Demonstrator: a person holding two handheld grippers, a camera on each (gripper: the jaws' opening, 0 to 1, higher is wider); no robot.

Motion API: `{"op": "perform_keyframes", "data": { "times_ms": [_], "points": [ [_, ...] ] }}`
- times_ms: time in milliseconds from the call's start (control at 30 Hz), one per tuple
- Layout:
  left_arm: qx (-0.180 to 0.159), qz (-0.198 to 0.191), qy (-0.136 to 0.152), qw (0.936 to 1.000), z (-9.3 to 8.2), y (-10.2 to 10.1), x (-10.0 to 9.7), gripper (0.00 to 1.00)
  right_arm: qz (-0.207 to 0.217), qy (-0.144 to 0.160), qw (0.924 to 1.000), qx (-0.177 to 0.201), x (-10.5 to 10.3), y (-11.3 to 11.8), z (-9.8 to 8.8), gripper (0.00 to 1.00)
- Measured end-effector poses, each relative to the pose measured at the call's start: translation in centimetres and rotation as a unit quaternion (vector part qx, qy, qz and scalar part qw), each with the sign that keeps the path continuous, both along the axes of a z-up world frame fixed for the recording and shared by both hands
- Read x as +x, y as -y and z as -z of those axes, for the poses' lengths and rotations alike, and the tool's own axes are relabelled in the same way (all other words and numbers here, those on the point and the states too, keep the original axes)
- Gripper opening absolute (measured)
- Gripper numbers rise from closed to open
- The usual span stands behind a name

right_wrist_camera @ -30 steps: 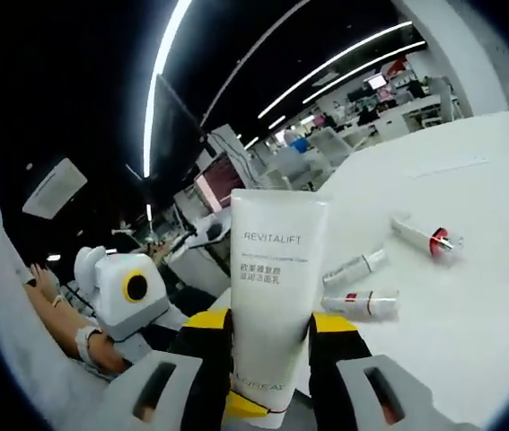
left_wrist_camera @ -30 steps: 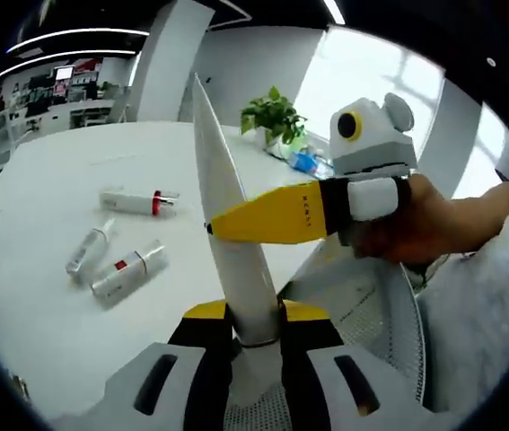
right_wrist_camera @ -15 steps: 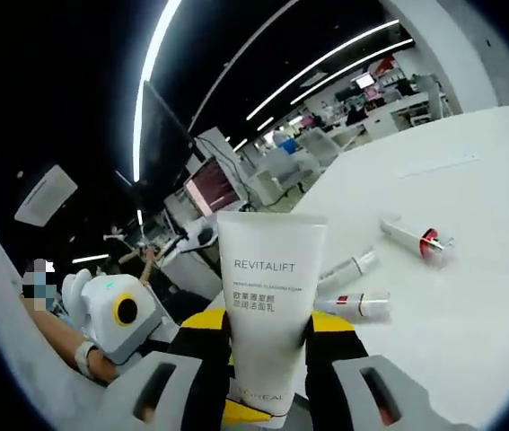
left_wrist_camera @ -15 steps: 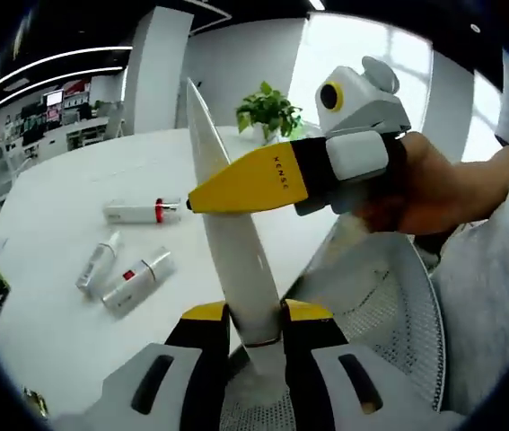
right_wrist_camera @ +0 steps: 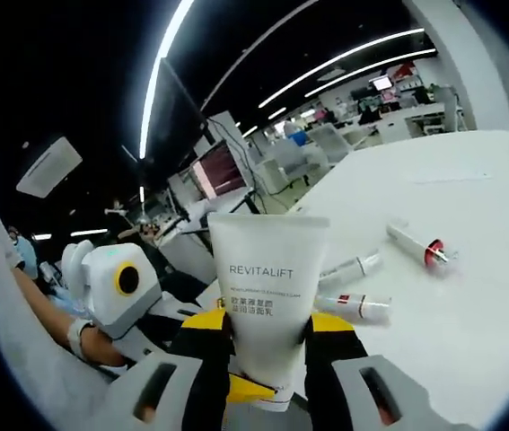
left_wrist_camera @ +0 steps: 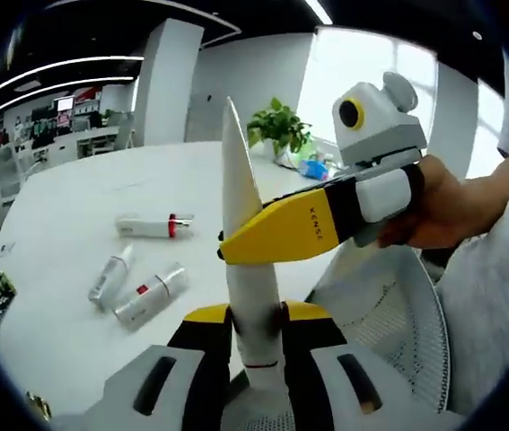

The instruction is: Arrange the skincare products in the storage area until every visible bottle or jar stands upright without overlapping.

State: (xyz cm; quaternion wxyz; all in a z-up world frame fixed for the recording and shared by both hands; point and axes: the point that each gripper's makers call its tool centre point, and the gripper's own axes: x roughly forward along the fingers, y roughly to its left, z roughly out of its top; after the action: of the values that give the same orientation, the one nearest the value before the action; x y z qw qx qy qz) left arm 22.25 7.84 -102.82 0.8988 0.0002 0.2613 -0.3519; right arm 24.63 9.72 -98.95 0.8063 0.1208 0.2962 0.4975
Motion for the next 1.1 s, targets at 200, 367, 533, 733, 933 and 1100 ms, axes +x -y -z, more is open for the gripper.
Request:
{"op": "perform_keyframes", "data": {
  "times_ms": [200,367,533,733,933,1100],
  "points": [
    [0.014,0.001,-0.006,0.9999,0.4,-0.5,0.1,0.15,-0.009,-0.011,0.9999,0.007,-0.2,0.0,0.2,0.25],
    [0.001,0.007,-0.043,0.9991,1.1,-0.1,-0.4,0.12,-0.022,-0.020,0.9995,0.006,-0.5,0.3,1.0,0.26],
    [-0.011,0.017,-0.069,0.9974,1.4,0.4,-1.0,0.11,-0.033,-0.046,0.9980,0.027,-0.8,0.9,1.3,0.26],
    [-0.041,0.021,-0.084,0.9954,0.9,0.6,-1.1,0.10,-0.058,-0.048,0.9954,0.059,-0.9,1.2,0.6,0.26],
    [-0.087,0.027,-0.088,0.9919,-0.4,1.0,-1.3,0.10,-0.087,-0.030,0.9915,0.092,-1.1,1.2,-0.9,0.25],
    [-0.091,0.059,-0.088,0.9902,-0.6,2.0,-2.2,0.10,-0.106,-0.032,0.9877,0.111,-1.2,1.2,-1.4,0.27]
  ]
}}
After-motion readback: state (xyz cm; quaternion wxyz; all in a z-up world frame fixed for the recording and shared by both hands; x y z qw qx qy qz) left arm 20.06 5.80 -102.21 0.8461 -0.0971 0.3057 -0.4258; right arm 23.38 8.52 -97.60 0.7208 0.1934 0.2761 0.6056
